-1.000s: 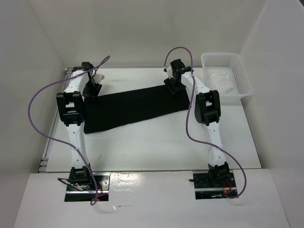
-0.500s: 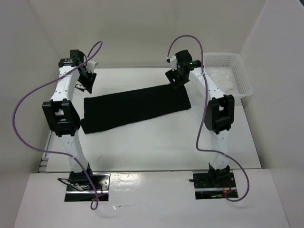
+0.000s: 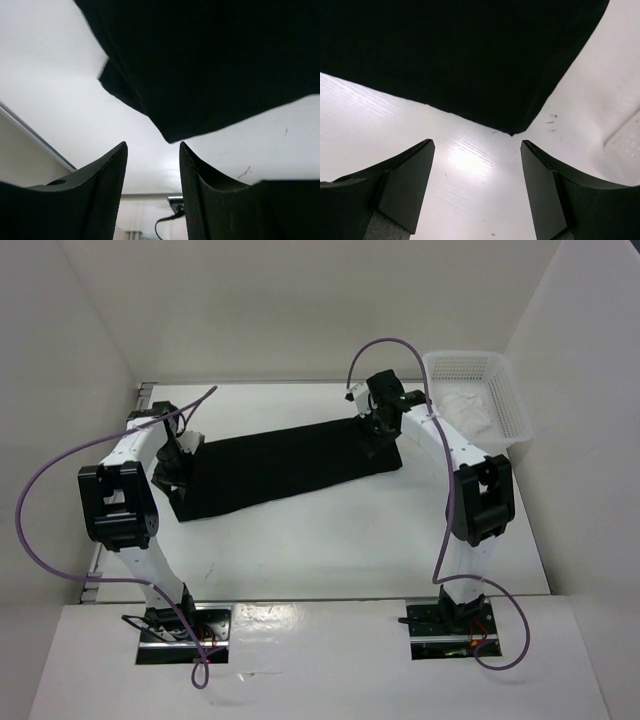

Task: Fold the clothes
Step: Fold the tank top

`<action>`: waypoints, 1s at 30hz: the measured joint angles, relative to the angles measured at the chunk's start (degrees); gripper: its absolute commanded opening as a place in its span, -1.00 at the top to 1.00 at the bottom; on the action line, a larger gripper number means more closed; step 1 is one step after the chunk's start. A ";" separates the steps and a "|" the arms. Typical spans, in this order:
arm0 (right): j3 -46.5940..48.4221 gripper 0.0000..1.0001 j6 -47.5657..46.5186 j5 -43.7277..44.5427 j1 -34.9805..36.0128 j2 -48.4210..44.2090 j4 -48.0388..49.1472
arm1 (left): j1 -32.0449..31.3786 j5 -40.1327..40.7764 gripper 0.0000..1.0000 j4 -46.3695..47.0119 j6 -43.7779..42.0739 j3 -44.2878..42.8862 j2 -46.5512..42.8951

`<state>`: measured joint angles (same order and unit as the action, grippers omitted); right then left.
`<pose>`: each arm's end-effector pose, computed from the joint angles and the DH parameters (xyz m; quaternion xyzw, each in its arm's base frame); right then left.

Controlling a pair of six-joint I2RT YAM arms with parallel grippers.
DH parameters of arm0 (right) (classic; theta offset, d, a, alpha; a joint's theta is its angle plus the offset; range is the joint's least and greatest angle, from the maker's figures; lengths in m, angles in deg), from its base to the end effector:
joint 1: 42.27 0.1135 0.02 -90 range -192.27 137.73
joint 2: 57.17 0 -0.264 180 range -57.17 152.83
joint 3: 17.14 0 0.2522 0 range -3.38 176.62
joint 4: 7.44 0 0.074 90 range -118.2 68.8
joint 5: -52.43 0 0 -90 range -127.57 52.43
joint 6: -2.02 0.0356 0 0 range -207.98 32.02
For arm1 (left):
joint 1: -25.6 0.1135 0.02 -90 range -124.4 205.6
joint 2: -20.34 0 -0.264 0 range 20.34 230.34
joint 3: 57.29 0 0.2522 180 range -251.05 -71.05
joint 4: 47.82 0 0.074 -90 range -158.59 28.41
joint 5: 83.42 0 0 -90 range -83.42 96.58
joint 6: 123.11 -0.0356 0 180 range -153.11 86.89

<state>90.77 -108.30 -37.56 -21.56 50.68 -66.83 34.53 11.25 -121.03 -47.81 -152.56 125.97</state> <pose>0.3826 0.1446 0.2708 -0.3380 0.9032 0.0008 0.2645 0.3468 0.0574 0.2136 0.0479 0.9964 0.0513 0.0465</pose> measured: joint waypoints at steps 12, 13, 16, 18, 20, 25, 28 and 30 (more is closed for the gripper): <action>10.05 -0.56 1.01 0.42 -1.99 10.36 5.55 | 1.60 0.09 -0.07 10.36 5.70 -14.21 6.25; 12.04 -0.56 1.05 0.46 -2.40 11.87 5.84 | 1.60 0.09 -0.07 11.10 6.01 -14.43 7.32; 15.74 -0.56 1.53 -0.04 -3.65 15.17 6.62 | 1.60 -0.02 -0.07 12.39 6.38 -14.51 10.27; 17.38 -0.56 1.81 -0.76 -4.55 16.52 6.56 | 1.60 -0.09 -0.07 12.83 6.56 -14.75 11.91; 18.67 -0.56 1.97 -1.36 -5.42 17.44 6.49 | 1.60 -0.11 -0.07 13.31 7.02 -15.78 13.53; 22.58 -0.56 2.40 -2.58 -6.93 19.61 5.81 | 1.81 -0.39 -0.07 15.74 7.43 -18.12 16.15; 23.50 -0.56 2.47 -2.84 -7.15 20.24 5.51 | 2.12 -0.94 -0.07 17.09 7.41 -20.59 18.01; 23.74 -0.56 2.47 -3.04 -7.10 20.35 5.01 | 2.32 -1.25 -0.07 18.25 7.39 -21.94 19.41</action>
<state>114.51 -105.83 -40.59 -28.66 71.03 -61.82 36.84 10.00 -102.77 -40.42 -174.51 145.38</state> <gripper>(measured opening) 0.778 0.533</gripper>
